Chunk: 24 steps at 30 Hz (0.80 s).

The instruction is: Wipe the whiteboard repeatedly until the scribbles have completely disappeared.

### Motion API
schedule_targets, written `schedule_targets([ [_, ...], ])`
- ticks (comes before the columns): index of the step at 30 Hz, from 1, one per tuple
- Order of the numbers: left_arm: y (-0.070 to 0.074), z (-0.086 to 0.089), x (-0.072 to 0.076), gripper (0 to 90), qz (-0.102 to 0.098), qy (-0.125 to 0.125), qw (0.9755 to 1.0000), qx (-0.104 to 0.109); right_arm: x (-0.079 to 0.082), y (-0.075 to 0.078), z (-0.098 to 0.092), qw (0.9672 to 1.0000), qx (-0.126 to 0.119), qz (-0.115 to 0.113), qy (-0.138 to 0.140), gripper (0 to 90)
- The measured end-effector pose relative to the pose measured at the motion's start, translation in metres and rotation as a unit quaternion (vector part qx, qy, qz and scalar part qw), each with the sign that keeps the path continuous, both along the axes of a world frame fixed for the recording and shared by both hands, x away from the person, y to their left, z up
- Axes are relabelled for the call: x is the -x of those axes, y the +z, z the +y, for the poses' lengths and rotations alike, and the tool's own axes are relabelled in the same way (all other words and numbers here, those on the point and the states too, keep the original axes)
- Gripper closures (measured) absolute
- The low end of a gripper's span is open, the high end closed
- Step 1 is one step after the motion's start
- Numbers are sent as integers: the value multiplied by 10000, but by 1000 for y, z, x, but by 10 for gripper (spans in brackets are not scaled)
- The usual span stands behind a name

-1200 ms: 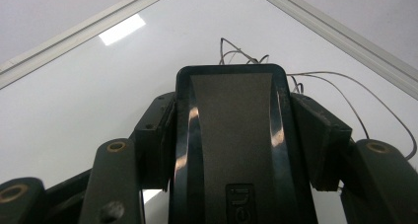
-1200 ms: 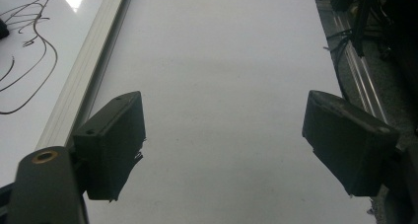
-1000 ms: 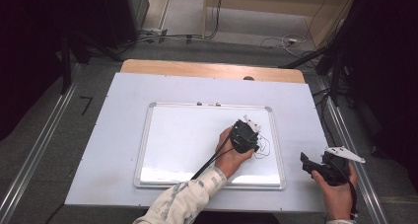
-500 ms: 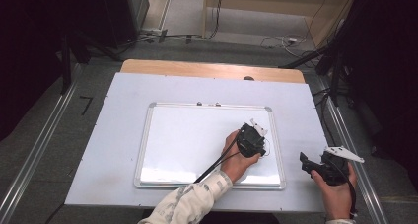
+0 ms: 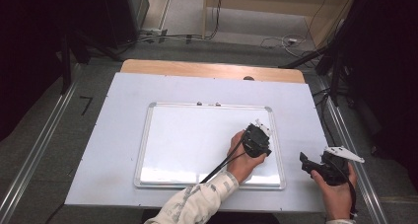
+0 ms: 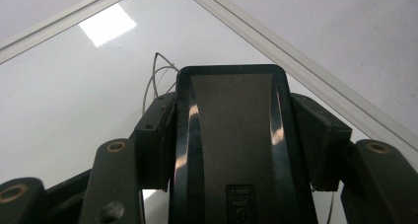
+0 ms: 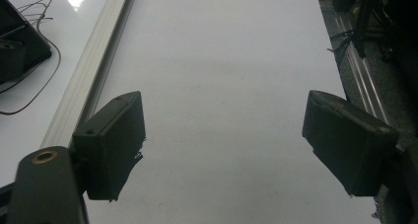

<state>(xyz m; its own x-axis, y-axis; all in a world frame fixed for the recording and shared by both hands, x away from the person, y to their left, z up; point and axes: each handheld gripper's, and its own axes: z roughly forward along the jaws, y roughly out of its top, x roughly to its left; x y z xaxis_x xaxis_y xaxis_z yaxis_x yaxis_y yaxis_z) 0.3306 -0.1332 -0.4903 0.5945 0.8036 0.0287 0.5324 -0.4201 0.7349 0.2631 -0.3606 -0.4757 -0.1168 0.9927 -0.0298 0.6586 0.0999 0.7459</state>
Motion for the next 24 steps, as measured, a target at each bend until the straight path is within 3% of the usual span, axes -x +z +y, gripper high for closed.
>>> schedule_targets([
  [8, 0, 2, -1, 404, 55, -9, 10000, 74, -1, -1, 0, 10000, 2, 6, 8, 154],
  [17, 12, 9, 1, 337, -57, -13, 9997, 218, -1, -1, 0, 10000, 5, 21, 11, 153],
  [24, 20, 19, 6, 295, 0, -48, 9989, 476, -1, -2, 2, 10000, 14, 26, 31, 154],
])
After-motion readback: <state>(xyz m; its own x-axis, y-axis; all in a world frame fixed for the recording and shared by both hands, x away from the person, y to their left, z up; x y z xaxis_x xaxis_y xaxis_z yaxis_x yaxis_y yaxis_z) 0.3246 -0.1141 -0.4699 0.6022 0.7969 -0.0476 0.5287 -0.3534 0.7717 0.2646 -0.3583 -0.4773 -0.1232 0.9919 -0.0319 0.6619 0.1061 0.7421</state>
